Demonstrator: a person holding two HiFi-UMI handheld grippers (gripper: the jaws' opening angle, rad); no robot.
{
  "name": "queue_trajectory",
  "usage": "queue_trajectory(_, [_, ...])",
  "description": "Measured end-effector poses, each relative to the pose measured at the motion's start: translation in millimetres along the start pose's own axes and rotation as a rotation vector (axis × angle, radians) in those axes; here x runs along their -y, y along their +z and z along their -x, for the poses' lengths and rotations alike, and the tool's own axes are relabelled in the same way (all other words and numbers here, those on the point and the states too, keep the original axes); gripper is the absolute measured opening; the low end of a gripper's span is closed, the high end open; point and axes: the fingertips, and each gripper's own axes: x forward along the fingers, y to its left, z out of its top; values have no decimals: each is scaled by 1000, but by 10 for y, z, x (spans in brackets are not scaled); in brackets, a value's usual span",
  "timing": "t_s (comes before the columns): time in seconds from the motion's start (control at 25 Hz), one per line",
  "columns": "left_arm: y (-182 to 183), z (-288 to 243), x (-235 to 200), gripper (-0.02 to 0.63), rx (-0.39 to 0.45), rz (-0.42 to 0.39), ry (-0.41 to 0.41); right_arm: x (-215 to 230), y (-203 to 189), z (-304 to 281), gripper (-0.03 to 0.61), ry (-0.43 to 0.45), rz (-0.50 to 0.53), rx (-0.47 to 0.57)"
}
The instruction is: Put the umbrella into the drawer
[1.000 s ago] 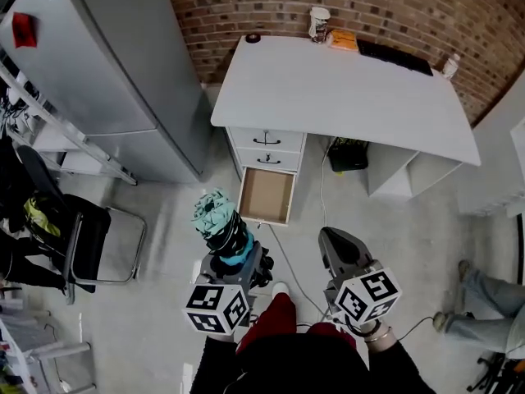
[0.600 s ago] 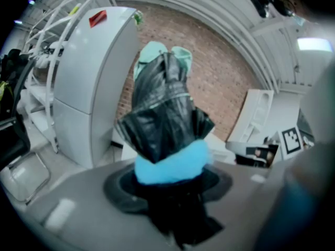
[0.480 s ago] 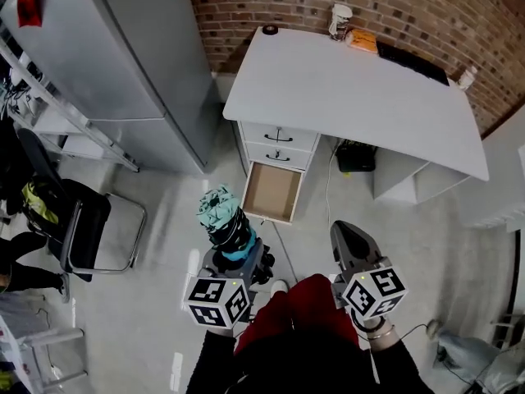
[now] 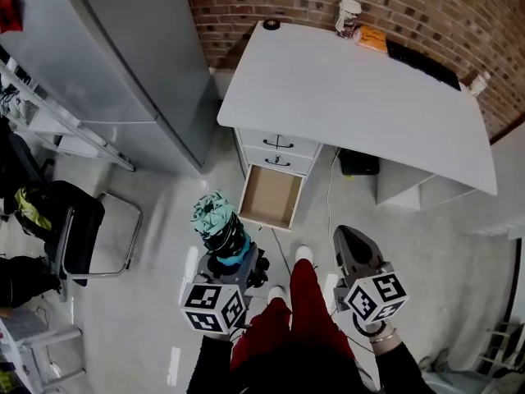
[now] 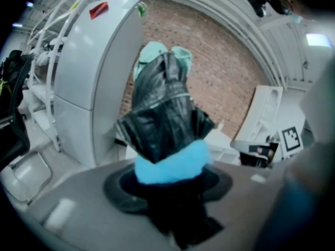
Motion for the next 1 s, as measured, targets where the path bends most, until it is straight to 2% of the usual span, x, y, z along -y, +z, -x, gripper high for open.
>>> queue_trajectory(0.36, [-423, -678, -307, 224, -58, -9, 31, 503, -471, -592, 2, 24, -5, -42])
queue_trajectory(0.76, [-1085, -1576, -775, 224, -97, -30, 35, 1199, -1305, -1228, 2, -19, -36, -67])
queue_trajectory(1.0, [-1492, -2118, -1003, 224, -130, -53, 13, 1469, -1798, -1668, 2, -12, -24, -68])
